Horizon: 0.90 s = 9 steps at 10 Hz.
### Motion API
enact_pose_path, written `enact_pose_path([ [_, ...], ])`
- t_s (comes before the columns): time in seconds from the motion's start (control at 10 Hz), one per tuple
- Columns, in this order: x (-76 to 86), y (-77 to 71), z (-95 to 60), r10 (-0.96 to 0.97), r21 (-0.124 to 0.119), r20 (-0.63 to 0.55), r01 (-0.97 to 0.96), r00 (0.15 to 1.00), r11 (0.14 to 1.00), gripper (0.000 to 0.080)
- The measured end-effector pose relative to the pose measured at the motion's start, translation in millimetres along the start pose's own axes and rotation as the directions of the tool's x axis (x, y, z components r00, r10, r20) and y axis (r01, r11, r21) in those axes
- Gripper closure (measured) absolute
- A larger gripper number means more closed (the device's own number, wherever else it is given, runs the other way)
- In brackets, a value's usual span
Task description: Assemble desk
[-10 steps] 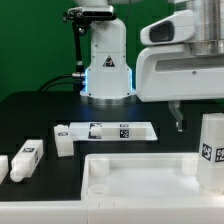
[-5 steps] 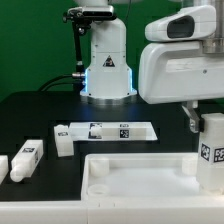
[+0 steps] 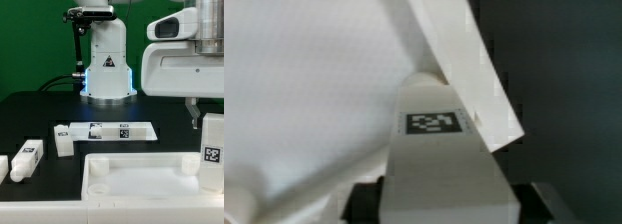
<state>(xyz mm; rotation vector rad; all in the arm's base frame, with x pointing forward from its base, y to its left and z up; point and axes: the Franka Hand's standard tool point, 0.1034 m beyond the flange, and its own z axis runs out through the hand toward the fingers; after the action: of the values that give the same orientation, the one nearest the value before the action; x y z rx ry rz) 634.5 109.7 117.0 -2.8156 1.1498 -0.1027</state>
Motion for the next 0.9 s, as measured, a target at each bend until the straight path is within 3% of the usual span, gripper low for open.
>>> enact_pose_path([
  [0.1, 2.5, 1.4, -0.2, 0.087, 0.016, 0.025, -0.087, 0.996, 0.996, 0.0515],
  [0.4, 2.0, 1.3, 0.1, 0.240, 0.011, 0.026, -0.241, 0.970, 0.971, 0.0515],
  [0.6, 3.5, 1.4, -0.6, 0.568, 0.010, 0.047, -0.569, 0.821, 0.822, 0.0515],
  [0.7, 1.2, -0.4, 0.7, 0.766, 0.010, 0.062, -0.768, 0.639, 0.640, 0.0515],
  [0.8, 1.6, -0.2, 1.1, 0.790, 0.008, 0.075, -0.792, 0.609, 0.610, 0.0515],
  [0.9, 1.4, 0.0, 1.3, 0.770, 0.009, 0.075, -0.772, 0.634, 0.635, 0.0515],
])
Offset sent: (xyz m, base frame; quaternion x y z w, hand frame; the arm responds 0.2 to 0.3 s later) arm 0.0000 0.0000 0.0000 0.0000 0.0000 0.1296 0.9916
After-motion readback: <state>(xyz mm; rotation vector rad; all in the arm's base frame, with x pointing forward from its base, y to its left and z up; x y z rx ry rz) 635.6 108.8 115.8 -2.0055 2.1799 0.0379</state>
